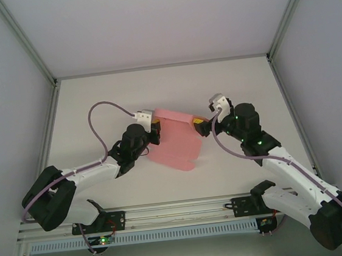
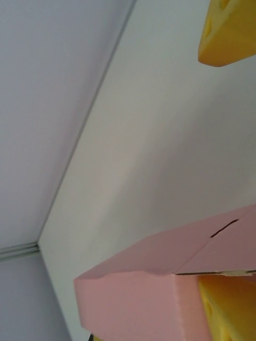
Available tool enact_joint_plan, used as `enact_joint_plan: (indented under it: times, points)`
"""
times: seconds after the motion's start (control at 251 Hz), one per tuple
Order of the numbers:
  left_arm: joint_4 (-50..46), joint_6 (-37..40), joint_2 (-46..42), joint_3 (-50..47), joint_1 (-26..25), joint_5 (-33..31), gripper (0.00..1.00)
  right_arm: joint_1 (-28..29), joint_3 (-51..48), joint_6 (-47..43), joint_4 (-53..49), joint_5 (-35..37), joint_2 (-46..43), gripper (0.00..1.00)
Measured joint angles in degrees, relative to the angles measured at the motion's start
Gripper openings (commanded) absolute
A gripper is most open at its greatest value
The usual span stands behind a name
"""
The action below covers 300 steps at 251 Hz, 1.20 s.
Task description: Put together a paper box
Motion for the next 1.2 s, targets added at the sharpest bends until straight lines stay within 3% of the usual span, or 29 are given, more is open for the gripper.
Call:
enact_joint_plan:
  times: [0.188,0.351,0.487,0.623,0.746,0.922,1.197]
  points:
    - [-0.85,-0.26,0.9,0.72,0.39,0.52,0.0,5.64,-1.31,-2.43,3.06,6.64,-0.04,0.98]
    - [-2.01,0.11,1.33,1.57,0.35,-0.17,0.0,6.64,-1.22,-4.2,-0.39,11.26,-3.52,0.98]
    - [-3.23,2.21,1.86,1.9,0.35,-1.7,0.0,4.0,1.46,-3.76,-9.92,9.46,-8.13,0.98]
    - [-3.67,6.27,2.78,1.9,0.35,-1.33,0.0,-1.05,6.69,0.52,-15.63,5.38,-7.32,0.98]
    - [-3.72,9.49,4.04,1.9,0.37,0.09,0.0,-5.97,13.55,6.91,-16.9,-3.72,1.03,0.98]
    - [-3.58,12.09,7.41,2.43,0.35,2.75,0.0,-6.84,24.96,12.28,-18.01,-14.62,21.22,0.98]
    - [-2.6,12.98,16.92,4.33,0.22,4.52,0.0,-5.7,28.37,13.0,-22.21,-19.76,36.48,0.98]
